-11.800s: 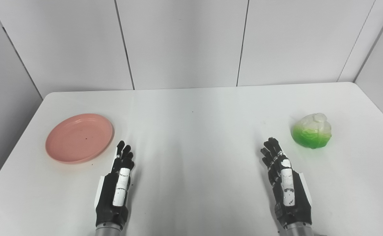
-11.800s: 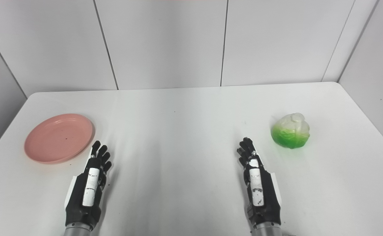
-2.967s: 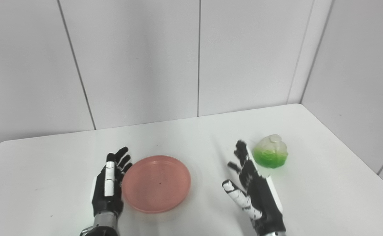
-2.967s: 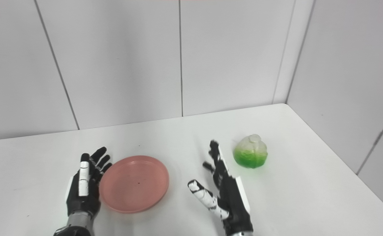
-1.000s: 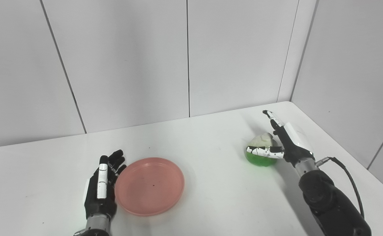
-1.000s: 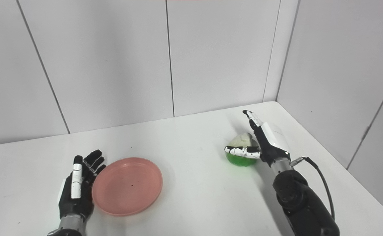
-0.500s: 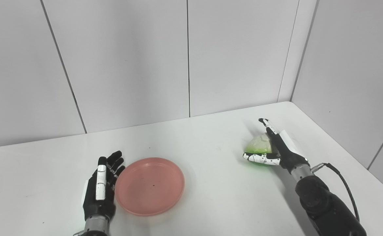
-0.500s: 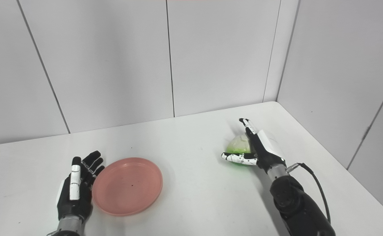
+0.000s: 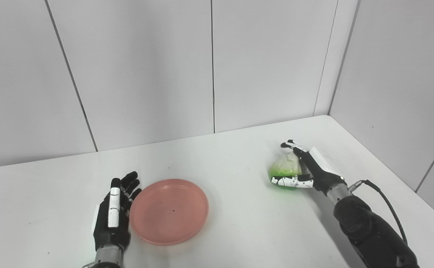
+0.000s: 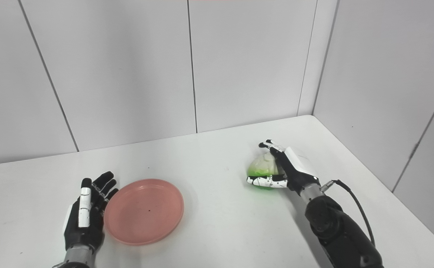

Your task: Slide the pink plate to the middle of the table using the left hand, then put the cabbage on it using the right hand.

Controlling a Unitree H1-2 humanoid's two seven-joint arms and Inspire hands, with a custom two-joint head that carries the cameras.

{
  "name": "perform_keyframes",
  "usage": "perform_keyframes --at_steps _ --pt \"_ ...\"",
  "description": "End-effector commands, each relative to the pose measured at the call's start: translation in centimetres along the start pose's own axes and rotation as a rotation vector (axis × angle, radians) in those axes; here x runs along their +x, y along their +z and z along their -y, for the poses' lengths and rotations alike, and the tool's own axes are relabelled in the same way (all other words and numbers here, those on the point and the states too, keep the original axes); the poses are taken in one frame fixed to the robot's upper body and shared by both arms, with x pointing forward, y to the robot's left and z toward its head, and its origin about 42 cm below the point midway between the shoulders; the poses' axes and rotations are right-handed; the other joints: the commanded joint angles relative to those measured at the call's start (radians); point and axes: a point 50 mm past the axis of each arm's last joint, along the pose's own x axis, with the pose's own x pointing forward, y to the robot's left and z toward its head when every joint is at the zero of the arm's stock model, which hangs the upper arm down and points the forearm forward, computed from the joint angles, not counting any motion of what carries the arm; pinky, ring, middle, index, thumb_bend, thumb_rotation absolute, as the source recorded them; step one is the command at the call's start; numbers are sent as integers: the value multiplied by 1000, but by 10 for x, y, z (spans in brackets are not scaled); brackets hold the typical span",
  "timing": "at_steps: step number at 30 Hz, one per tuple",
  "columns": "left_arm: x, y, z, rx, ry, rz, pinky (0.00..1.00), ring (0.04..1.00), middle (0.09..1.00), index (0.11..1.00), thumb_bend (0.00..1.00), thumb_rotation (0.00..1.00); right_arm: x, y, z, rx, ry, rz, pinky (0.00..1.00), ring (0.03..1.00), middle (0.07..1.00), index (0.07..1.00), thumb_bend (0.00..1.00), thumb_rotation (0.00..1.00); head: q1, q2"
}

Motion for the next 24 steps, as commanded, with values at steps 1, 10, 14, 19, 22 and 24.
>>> perform_keyframes --at_steps 1,10,14,19,22,24 --pt "-7 -12 -5 -3 32 -72 844 872 841 643 758 804 3 7 0 -65 47 -25 573 759 830 707 997 396 0 1" --pt "-6 -10 -5 -16 29 -71 860 875 838 658 789 787 8 15 -5 -270 23 -57 367 474 633 497 541 119 3 8" --pt "-5 -10 -4 -9 30 -73 841 867 839 661 790 785 9 15 -5 -300 31 -61 333 423 591 490 518 117 6 9" --pt "-5 -9 -4 -10 31 -76 828 861 835 660 810 774 8 16 -5 -296 29 -61 340 433 595 490 518 118 7 11" --pt "-5 -9 -3 -13 30 -76 834 861 838 661 807 771 7 16 -6 -277 27 -66 348 449 591 491 520 122 7 11" --pt "-5 -8 -3 -16 27 -75 830 862 838 661 798 774 7 15 -6 -245 23 -65 353 458 587 491 522 125 9 11"
